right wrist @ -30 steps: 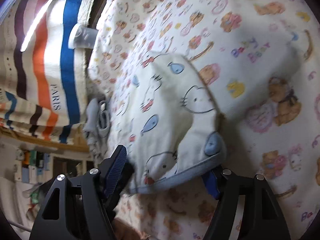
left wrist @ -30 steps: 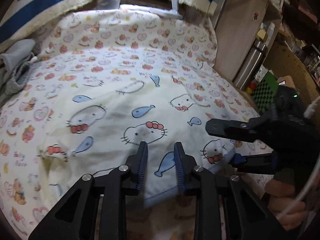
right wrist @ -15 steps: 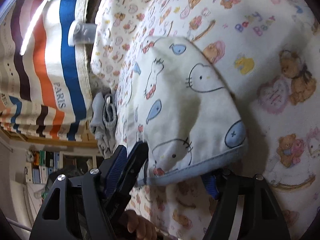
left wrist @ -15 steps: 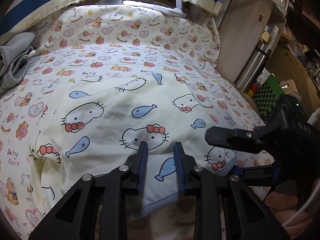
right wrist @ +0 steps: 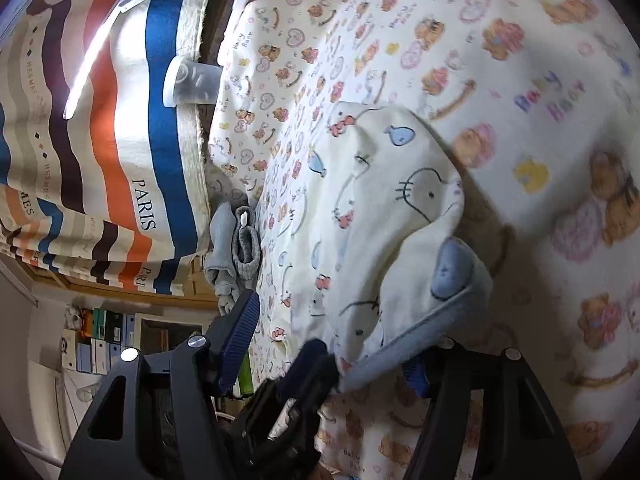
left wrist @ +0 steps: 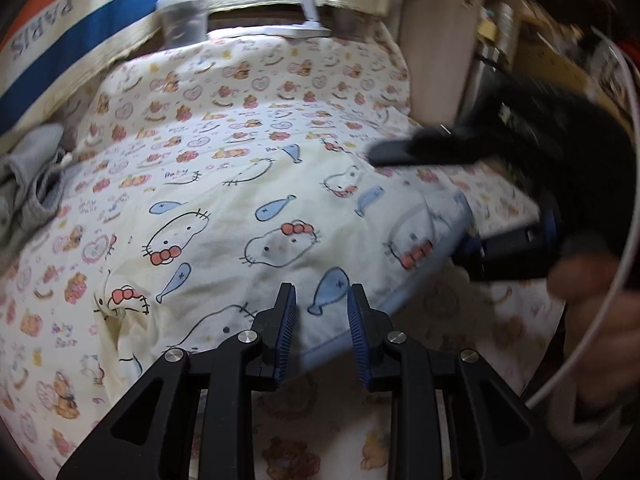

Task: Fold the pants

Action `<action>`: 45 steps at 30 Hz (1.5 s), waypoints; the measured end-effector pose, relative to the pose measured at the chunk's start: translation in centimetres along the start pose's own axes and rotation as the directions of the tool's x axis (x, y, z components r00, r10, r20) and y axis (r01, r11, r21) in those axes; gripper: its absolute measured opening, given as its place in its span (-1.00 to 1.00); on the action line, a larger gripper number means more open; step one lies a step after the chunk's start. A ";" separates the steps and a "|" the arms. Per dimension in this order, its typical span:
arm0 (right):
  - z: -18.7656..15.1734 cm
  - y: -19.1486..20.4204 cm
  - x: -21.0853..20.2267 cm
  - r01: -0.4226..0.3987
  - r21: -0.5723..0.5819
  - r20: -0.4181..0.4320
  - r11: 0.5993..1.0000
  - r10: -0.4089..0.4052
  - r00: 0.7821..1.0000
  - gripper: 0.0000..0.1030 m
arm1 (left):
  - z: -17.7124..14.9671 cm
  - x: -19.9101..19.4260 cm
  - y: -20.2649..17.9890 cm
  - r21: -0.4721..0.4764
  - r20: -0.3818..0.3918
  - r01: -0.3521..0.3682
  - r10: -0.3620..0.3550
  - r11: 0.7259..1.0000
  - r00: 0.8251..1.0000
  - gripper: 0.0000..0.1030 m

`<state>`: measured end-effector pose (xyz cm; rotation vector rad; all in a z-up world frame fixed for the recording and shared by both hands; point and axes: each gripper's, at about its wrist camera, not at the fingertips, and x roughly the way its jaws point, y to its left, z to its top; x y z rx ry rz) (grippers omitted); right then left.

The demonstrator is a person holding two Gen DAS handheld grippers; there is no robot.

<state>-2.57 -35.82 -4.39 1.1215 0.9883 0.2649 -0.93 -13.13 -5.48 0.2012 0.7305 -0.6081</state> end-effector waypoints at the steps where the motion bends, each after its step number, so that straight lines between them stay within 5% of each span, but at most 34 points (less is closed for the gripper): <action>1: 0.1 0.1 0.1 -0.001 -0.001 -0.008 1.000 0.001 1.000 0.29 | 0.0 0.0 -0.3 0.022 -0.001 -0.008 0.008 1.000 1.000 -0.50; 5: 0.2 1.0 0.4 -0.010 -0.018 -0.021 1.000 0.010 1.000 0.29 | -0.1 -0.1 -1.5 0.110 -0.009 -0.031 0.032 0.993 0.999 -0.50; 11: 0.5 1.8 0.5 0.021 -0.061 -0.014 0.998 -0.022 1.000 0.29 | -0.2 -0.7 -2.7 0.164 -0.024 0.057 -0.054 0.985 0.998 -0.30; 15: 0.7 1.7 0.7 0.027 -0.060 -0.027 0.998 -0.029 0.999 0.29 | -0.1 0.9 -3.9 0.214 -0.036 -0.017 0.025 0.977 0.999 -0.28; 24: 1.0 1.6 0.1 0.021 -0.058 -0.011 0.998 -0.022 1.000 0.28 | 0.4 2.6 -4.7 0.261 -0.034 -0.030 0.040 0.965 0.999 0.00; 31: 1.2 0.7 -0.5 0.024 -0.046 -0.022 0.999 -0.025 0.999 0.29 | 0.7 2.5 -4.3 0.237 -0.001 -0.070 0.072 0.969 0.997 -0.65; 41: -0.2 -1.3 -0.1 0.130 -0.086 -0.076 0.988 -0.136 0.988 0.29 | 1.6 1.9 -2.4 0.145 -0.007 -0.001 0.002 0.989 1.000 -0.75; 45: -0.2 -2.1 0.8 0.108 -0.047 -0.096 0.993 -0.113 0.989 0.29 | 1.5 1.7 -2.3 0.129 -0.007 0.002 -0.001 0.992 1.000 -0.75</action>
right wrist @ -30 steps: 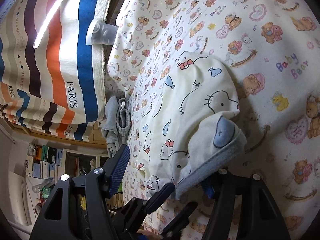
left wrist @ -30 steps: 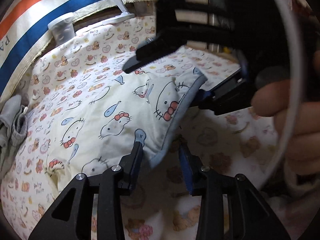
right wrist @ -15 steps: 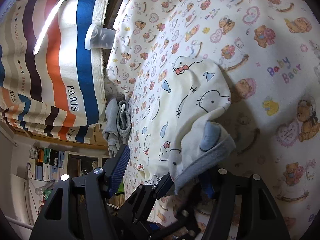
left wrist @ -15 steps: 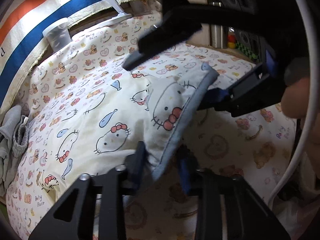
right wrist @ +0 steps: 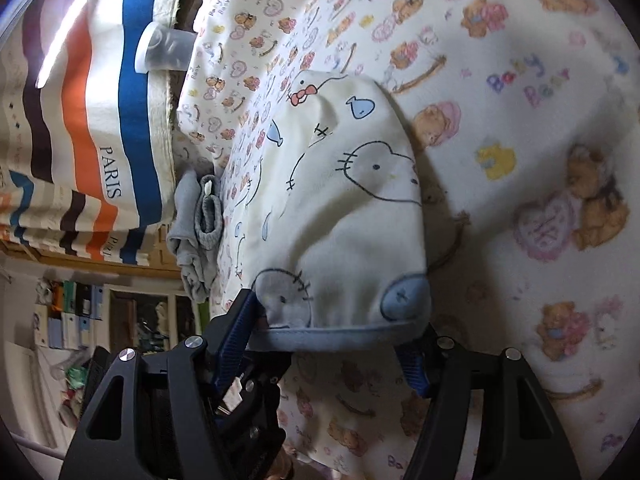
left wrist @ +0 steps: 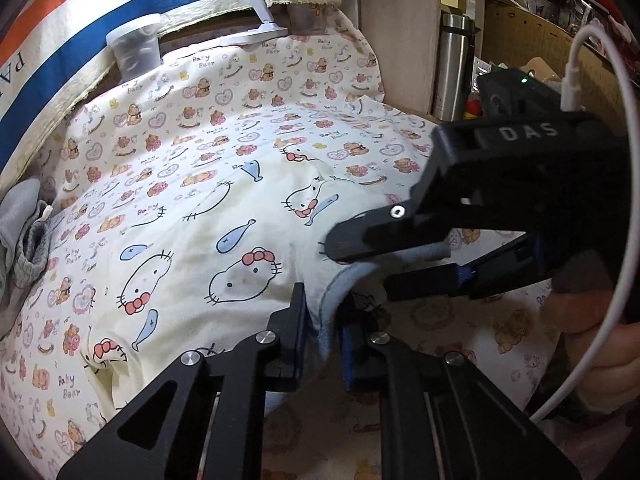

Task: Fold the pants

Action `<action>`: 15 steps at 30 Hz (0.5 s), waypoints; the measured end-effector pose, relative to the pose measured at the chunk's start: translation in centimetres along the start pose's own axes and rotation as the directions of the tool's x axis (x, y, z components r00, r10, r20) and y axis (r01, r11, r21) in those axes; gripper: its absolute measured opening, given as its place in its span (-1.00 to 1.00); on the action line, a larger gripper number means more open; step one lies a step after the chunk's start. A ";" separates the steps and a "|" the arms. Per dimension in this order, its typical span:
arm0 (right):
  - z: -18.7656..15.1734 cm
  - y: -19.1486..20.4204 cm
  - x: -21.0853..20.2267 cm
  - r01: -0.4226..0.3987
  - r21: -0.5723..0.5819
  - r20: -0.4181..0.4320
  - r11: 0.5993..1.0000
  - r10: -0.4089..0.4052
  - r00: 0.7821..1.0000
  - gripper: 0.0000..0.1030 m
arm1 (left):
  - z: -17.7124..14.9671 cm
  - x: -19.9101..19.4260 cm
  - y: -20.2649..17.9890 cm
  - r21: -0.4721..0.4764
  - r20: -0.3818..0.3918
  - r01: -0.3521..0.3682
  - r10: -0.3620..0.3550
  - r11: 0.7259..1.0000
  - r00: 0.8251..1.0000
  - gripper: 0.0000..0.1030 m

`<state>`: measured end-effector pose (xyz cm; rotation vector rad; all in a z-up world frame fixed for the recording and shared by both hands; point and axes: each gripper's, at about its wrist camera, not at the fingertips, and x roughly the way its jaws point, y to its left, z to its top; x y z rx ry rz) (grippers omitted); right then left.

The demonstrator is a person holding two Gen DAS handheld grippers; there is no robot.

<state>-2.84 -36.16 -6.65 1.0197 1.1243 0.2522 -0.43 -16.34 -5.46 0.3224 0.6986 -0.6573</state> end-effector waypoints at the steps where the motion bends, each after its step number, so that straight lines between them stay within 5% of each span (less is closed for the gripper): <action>1: 0.1 0.0 0.2 -0.011 0.005 0.001 1.000 0.011 1.000 0.29 | -0.2 -0.2 -0.1 -0.003 0.001 0.002 -0.002 1.000 1.000 -0.75; 13: -0.4 0.7 2.1 -0.063 0.052 -0.039 0.997 0.065 0.997 0.31 | -1.0 -1.5 0.2 -0.040 0.038 0.044 -0.042 0.998 0.998 -0.63; 15: -0.4 0.6 2.1 -0.077 0.055 -0.043 0.996 0.079 0.996 0.00 | -1.4 -2.5 0.1 -0.037 0.056 0.038 -0.036 0.999 0.998 -0.43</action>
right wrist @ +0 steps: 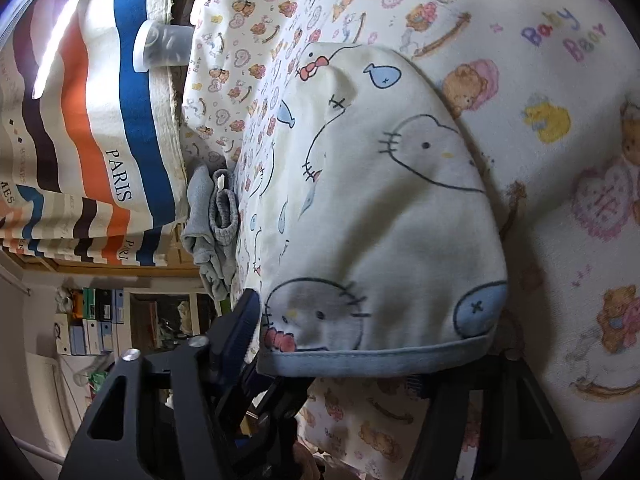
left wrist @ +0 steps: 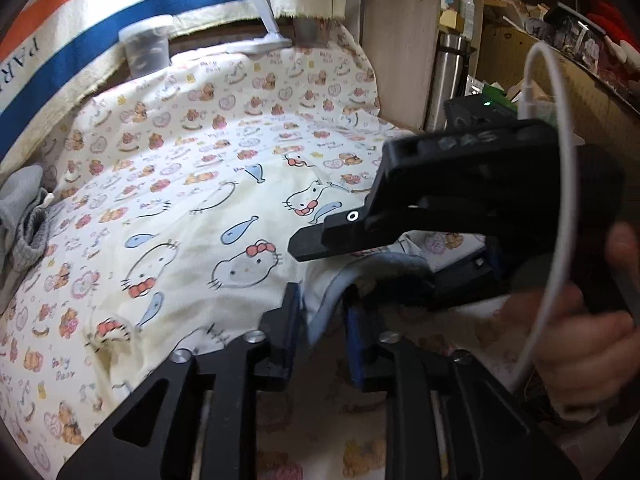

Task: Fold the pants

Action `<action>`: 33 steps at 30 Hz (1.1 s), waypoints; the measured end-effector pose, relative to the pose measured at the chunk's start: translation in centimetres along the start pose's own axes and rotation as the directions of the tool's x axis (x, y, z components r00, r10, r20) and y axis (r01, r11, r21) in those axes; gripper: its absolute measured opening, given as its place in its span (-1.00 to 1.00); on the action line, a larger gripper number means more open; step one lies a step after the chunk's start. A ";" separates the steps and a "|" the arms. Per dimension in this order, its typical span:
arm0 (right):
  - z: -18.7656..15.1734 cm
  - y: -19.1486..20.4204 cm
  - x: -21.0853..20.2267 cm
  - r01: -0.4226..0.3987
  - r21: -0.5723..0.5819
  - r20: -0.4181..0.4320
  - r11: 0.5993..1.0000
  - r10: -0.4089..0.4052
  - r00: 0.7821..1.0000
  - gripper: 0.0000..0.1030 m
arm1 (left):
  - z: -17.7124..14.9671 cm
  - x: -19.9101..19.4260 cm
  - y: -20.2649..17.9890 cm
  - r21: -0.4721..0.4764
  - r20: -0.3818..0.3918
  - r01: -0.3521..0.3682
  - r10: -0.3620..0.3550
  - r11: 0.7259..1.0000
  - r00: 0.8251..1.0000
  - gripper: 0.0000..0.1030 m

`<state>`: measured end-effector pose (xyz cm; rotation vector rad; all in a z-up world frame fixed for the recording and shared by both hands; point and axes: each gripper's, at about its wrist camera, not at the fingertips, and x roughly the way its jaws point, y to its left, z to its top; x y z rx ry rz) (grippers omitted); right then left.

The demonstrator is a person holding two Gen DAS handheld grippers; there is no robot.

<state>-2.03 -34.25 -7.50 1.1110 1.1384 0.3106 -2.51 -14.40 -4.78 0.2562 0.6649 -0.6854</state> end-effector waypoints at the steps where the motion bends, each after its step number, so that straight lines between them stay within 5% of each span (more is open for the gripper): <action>1: 0.0 0.1 0.0 -0.020 -0.014 0.004 1.000 0.020 1.000 -0.10 | -0.2 -0.5 0.0 0.004 0.009 -0.001 0.001 1.000 1.000 -0.30; 8: 0.2 0.5 0.1 -0.014 -0.025 0.039 1.000 0.015 0.999 -0.49 | -1.7 -2.1 0.1 -0.025 -0.001 -0.008 0.008 1.000 1.000 -0.09; 11: 0.1 2.0 -0.4 -0.044 -0.075 0.060 0.996 0.049 0.997 -0.54 | -2.9 -1.8 0.4 -0.119 -0.044 0.092 -0.098 0.989 0.994 -0.09; 14: 0.3 3.2 -0.8 -0.066 -0.109 0.062 0.992 0.073 0.995 -0.54 | -3.7 -2.1 0.6 -0.213 -0.001 0.187 -0.192 0.959 0.981 -0.09; 18: 0.7 4.3 -0.6 -0.100 -0.105 0.027 0.989 0.104 0.994 -0.54 | -3.5 -1.8 1.7 -0.293 0.037 0.106 -0.099 0.950 0.994 -0.09; 20: 0.7 5.0 -0.8 -0.106 -0.121 0.027 0.987 0.110 0.994 -0.54 | -3.5 -1.1 3.0 -0.376 0.043 0.153 -0.147 0.914 0.988 -0.09; 26: 0.6 6.5 -0.9 -0.123 -0.154 0.013 0.980 0.127 0.992 -0.54 | -5.2 0.2 5.8 -0.626 0.169 0.268 -0.208 0.732 0.963 -0.10; 29: 0.7 6.4 -1.0 -0.126 -0.147 0.008 0.981 0.129 0.992 -0.54 | -6.3 -0.4 6.8 -0.707 0.250 0.301 -0.171 0.640 0.953 -0.10; 33: 0.8 6.1 -1.2 -0.126 -0.139 0.008 0.982 0.128 0.992 -0.54 | -7.7 -1.2 7.1 -0.772 0.300 0.284 -0.068 0.568 0.951 -0.08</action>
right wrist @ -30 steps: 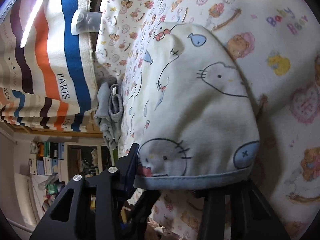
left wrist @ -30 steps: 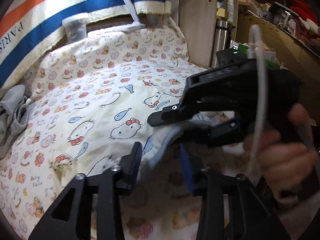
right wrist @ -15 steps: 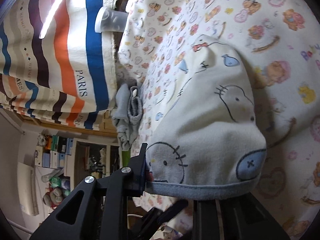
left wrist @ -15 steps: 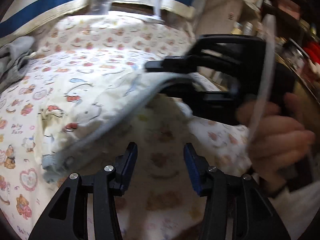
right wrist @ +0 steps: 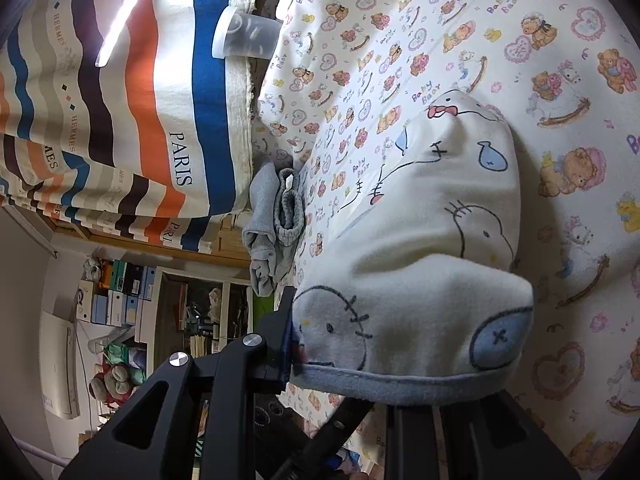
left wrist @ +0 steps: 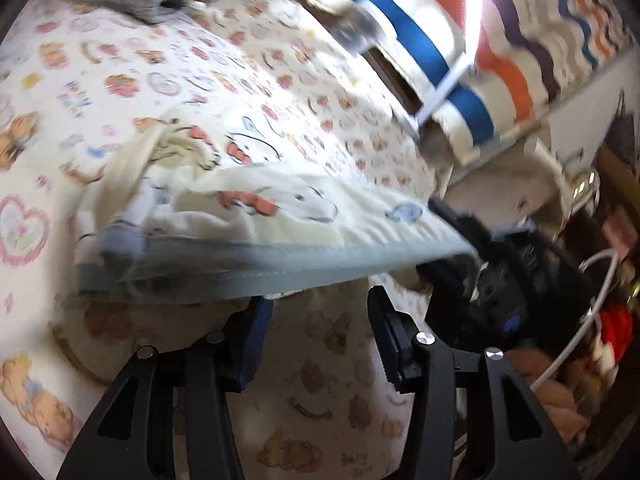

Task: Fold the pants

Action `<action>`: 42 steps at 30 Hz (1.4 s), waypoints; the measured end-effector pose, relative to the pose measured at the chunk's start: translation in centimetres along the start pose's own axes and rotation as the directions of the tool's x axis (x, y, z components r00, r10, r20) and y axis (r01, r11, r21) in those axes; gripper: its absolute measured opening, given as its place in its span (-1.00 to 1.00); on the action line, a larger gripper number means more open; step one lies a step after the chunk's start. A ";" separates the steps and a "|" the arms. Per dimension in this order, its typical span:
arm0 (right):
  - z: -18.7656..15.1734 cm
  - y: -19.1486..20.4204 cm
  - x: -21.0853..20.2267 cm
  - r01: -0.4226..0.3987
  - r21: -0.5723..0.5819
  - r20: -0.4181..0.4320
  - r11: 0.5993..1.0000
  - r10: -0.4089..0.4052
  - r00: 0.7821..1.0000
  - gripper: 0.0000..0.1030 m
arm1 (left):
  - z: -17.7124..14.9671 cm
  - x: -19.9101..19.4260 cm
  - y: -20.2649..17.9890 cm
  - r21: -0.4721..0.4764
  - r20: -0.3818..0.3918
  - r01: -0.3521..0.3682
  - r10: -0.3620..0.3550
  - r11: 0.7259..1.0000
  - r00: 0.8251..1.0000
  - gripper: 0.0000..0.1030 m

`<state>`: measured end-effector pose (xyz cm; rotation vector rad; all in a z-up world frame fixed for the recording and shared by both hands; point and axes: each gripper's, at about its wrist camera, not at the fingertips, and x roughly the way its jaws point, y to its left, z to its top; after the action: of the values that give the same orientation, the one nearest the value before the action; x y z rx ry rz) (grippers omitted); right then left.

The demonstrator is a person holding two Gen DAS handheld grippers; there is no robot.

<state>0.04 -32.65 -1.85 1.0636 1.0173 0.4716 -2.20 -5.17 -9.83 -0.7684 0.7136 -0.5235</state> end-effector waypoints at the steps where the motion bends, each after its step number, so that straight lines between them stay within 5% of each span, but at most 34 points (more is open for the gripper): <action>1: 0.0 -0.1 0.0 0.000 0.004 0.000 1.000 0.000 1.000 -0.54 | -0.1 -0.1 0.2 -0.015 0.008 0.008 -0.008 1.000 1.000 -0.08; 11: 0.3 -1.4 -0.1 0.001 0.050 0.003 0.999 -0.001 1.000 -0.54 | -1.8 -1.9 1.1 -0.118 0.166 0.051 -0.031 0.992 0.986 0.33; 17: 0.1 -1.9 0.1 -0.003 0.065 0.009 0.998 0.002 1.000 -0.54 | -1.4 -1.8 0.9 -0.261 0.206 0.051 0.005 0.964 0.978 0.60; 21: 0.0 -1.4 0.4 -0.020 0.050 0.005 0.999 0.020 1.000 -0.54 | -1.2 -0.6 1.0 -0.423 0.140 0.074 -0.015 0.903 0.990 0.61; 24: 0.1 -1.5 0.5 -0.041 0.060 -0.003 0.997 0.041 0.999 -0.54 | -1.4 -0.6 1.9 -0.525 0.167 0.114 -0.030 0.844 0.985 0.61; 29: 0.1 -2.1 0.4 -0.063 0.086 -0.015 0.994 0.064 0.998 -0.54 | -1.0 -0.3 2.6 -0.578 0.209 0.150 -0.032 0.802 0.977 0.60; 37: 0.0 -0.9 1.1 -0.090 0.074 -0.038 0.993 0.093 0.995 -0.54 | -0.9 0.2 2.3 -0.613 0.174 0.103 0.007 0.783 0.985 0.60; 42: 0.2 -0.7 0.8 -0.094 0.073 -0.032 0.993 0.097 0.995 -0.54 | -1.3 -1.9 2.3 -0.601 0.270 0.070 0.120 0.796 0.955 0.60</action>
<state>0.52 -32.46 -2.80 1.1749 1.0242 0.5366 -4.01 -3.10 -11.56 -1.4103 0.6083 -0.1293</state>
